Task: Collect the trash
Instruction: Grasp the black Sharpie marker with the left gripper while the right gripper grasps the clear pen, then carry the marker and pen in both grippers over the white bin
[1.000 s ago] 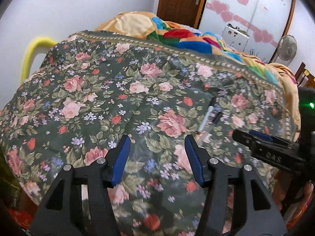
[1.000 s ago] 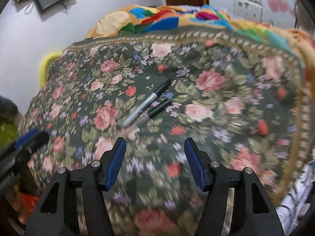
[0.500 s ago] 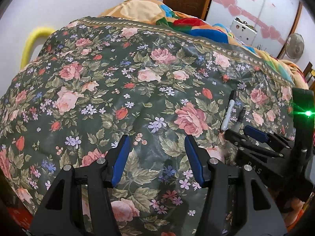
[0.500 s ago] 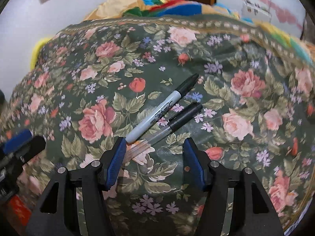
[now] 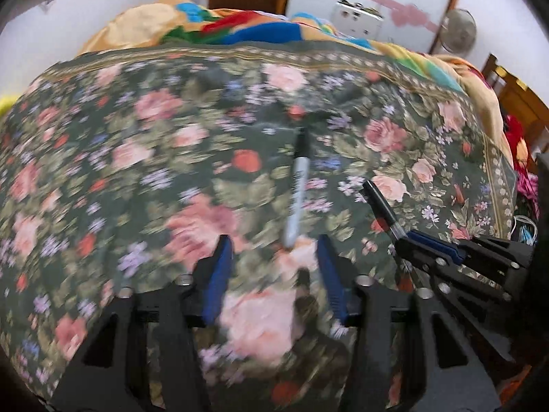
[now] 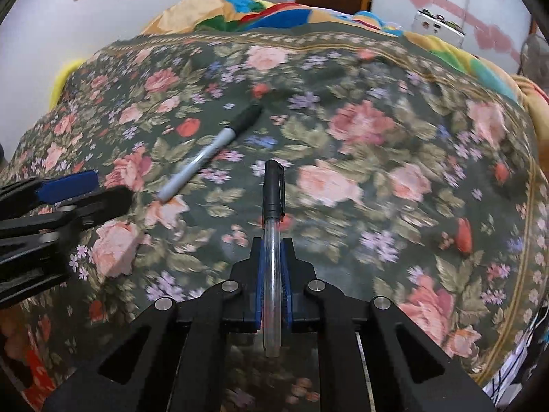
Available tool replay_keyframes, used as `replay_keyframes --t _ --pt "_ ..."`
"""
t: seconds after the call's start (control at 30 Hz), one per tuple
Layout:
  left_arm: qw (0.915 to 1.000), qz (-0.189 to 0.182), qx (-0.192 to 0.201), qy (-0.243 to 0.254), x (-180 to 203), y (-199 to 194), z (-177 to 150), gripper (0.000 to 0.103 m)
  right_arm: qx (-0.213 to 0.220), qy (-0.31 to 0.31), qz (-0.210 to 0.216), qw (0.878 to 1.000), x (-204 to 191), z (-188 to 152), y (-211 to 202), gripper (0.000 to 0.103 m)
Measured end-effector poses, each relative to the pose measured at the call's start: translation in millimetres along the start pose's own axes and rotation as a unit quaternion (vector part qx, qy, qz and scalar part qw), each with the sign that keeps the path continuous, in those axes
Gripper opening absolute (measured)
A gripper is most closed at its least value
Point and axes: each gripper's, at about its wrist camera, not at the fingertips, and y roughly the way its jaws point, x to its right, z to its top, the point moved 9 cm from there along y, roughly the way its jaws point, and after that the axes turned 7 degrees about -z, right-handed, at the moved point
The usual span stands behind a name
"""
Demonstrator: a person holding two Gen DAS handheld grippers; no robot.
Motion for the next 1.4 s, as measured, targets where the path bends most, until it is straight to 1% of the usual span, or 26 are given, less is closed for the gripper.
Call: replay_keyframes --t 0.03,0.17,0.3,0.37,0.47,0.6,0.73,0.83,1.0,1.1,1.23,1.4 --pt "1.0000 0.000 -0.004 0.006 3.4 5.6 1.2 0.035 0.000 0.006 0.001 1.000 5.2 -1.5 -1.4 0.008" --pt "0.9998 0.009 -0.014 0.013 6.9 27.8 11.0 0.027 0.003 0.019 0.009 1.000 6.6 -0.9 -2.0 0.008" --pt "0.9996 0.024 -0.012 0.012 5.0 37.0 18.1 0.012 0.006 0.019 0.018 1.000 3.3 -2.0 -3.5 0.009" --pt "0.9996 0.027 -0.008 0.009 5.3 36.9 17.3 0.010 0.008 0.019 0.021 1.000 0.7 -2.3 -5.2 0.009" --pt "0.9997 0.021 -0.014 0.007 7.2 31.4 10.0 0.009 0.008 0.024 0.026 0.999 -2.6 -2.1 -7.2 0.009" --pt "0.9996 0.022 -0.016 0.003 11.2 13.2 -4.6 0.009 0.010 0.031 0.034 0.999 -6.2 -0.3 -16.5 0.009" --pt "0.9998 0.015 -0.006 -0.009 18.9 -22.4 -13.6 0.009 0.022 0.031 0.036 0.999 -7.7 4.1 -40.4 0.009" --pt "0.9997 0.022 0.012 0.001 26.8 -56.5 -11.8 0.009 0.035 0.030 0.037 0.998 -8.2 9.4 -62.6 0.008" --pt "0.9987 0.023 0.044 0.007 39.2 -123.4 -6.6 0.009 0.066 0.029 0.039 0.997 -12.6 22.4 -115.6 0.008" --pt "0.9968 0.035 0.071 0.013 43.7 -166.3 -8.8 0.009 0.085 0.027 0.037 0.995 -18.1 27.8 -145.1 0.008" --pt "0.9934 0.052 0.101 0.011 41.0 -226.2 -17.5 0.009 0.109 0.022 0.045 0.993 -32.7 33.1 -188.5 0.008" --pt "0.9887 0.067 0.133 -0.011 21.9 -295.5 -33.7 0.009 0.135 0.004 0.053 0.989 -59.0 33.4 -236.2 0.008"
